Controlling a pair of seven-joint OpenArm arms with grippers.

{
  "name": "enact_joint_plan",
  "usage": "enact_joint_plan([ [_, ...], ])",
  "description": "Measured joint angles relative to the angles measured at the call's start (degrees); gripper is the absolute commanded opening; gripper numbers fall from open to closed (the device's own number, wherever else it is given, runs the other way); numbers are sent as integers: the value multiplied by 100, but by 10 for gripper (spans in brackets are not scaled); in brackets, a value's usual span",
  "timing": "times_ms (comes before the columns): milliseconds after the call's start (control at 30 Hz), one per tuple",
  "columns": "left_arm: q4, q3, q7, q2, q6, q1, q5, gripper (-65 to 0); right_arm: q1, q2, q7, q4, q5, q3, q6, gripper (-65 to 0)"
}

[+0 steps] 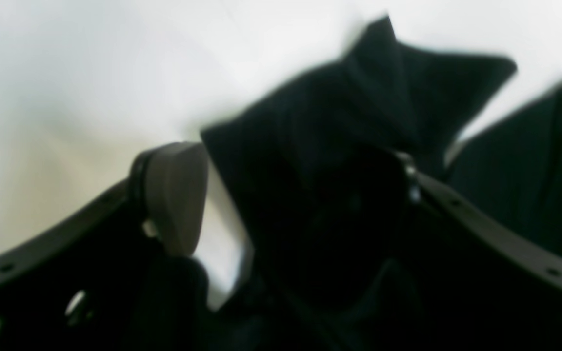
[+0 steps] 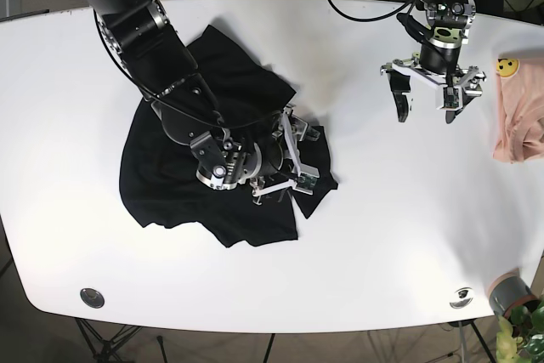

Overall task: Fold the T-shirt properly
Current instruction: 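Grasp the black shirt's edge with the right gripper, then drag the black shirt with the right gripper away from the left gripper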

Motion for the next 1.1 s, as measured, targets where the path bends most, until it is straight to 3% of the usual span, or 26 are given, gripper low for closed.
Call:
enact_joint_plan([
  [200, -122, 0, 24, 2, 0, 46, 2, -139, 216, -188, 22, -577, 11, -267, -2, -185],
  [667, -142, 0, 7, 0, -2, 46, 2, -139, 13, -160, 96, -713, 9, -308, 0, -208],
  [833, -144, 0, 7, -4, -2, 31, 2, -139, -114, -98, 461, -833, 37, -310, 0, -338],
  [1033, -146, 0, 9, -11, -2, 31, 2, -139, -120, -66, 426, -763, 4, -295, -4, -604],
  [1100, -146, 0, 4, -15, -2, 28, 2, -139, -120, -63, 378, -627, -11, -297, -2, -626],
])
